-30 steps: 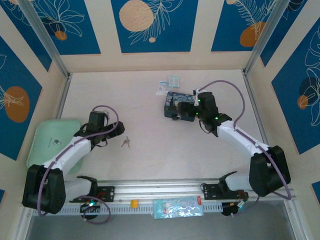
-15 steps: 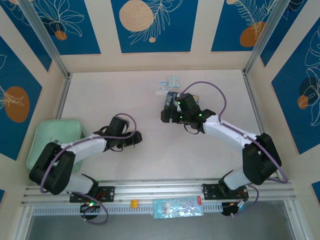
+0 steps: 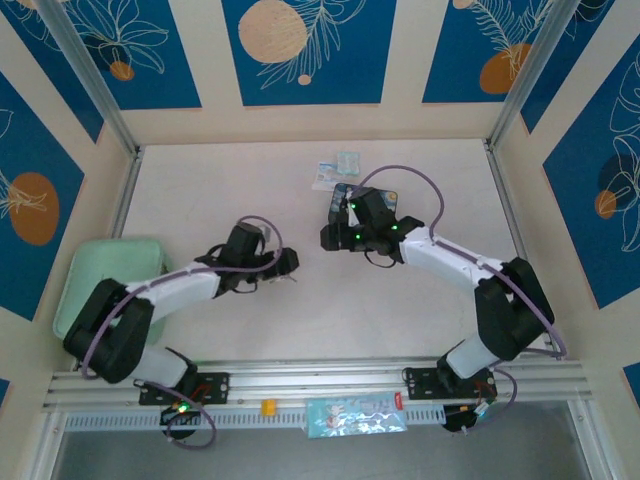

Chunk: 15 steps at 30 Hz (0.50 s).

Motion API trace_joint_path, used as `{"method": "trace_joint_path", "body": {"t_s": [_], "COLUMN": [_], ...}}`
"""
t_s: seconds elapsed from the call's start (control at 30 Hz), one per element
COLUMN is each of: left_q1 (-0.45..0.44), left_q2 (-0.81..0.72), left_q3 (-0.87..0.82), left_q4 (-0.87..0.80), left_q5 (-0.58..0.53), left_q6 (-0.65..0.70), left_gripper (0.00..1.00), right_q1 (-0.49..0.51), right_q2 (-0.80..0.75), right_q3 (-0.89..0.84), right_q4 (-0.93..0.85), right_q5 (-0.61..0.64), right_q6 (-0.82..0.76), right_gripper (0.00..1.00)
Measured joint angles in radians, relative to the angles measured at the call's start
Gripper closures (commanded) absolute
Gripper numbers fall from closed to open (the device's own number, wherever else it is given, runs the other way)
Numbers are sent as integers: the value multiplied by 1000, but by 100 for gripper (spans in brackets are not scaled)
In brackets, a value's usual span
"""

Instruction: Unlock a padlock with a key

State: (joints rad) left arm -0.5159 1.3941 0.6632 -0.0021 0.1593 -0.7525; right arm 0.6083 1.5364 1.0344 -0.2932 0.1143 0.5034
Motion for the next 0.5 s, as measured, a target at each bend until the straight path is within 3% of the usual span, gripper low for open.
{"method": "trace_joint_path", "body": {"t_s": [0.1, 0.27, 0.5], "left_q1": [111, 249, 287], "left_q2": [-89, -126, -121], "left_q3": [-4, -4, -25], "left_q4": [-13, -13, 67], "left_q5": [-44, -85, -82], "left_q6": [1, -3, -55], "left_gripper": [8, 8, 8], "right_q1": [34, 137, 253], "right_q2": [50, 177, 380], "right_q3": [29, 168, 361], "right_q4": [-11, -43, -135], "right_q5": [-44, -72, -18], "right_q6": [-21, -43, 14], "right_gripper": [33, 44, 47]}}
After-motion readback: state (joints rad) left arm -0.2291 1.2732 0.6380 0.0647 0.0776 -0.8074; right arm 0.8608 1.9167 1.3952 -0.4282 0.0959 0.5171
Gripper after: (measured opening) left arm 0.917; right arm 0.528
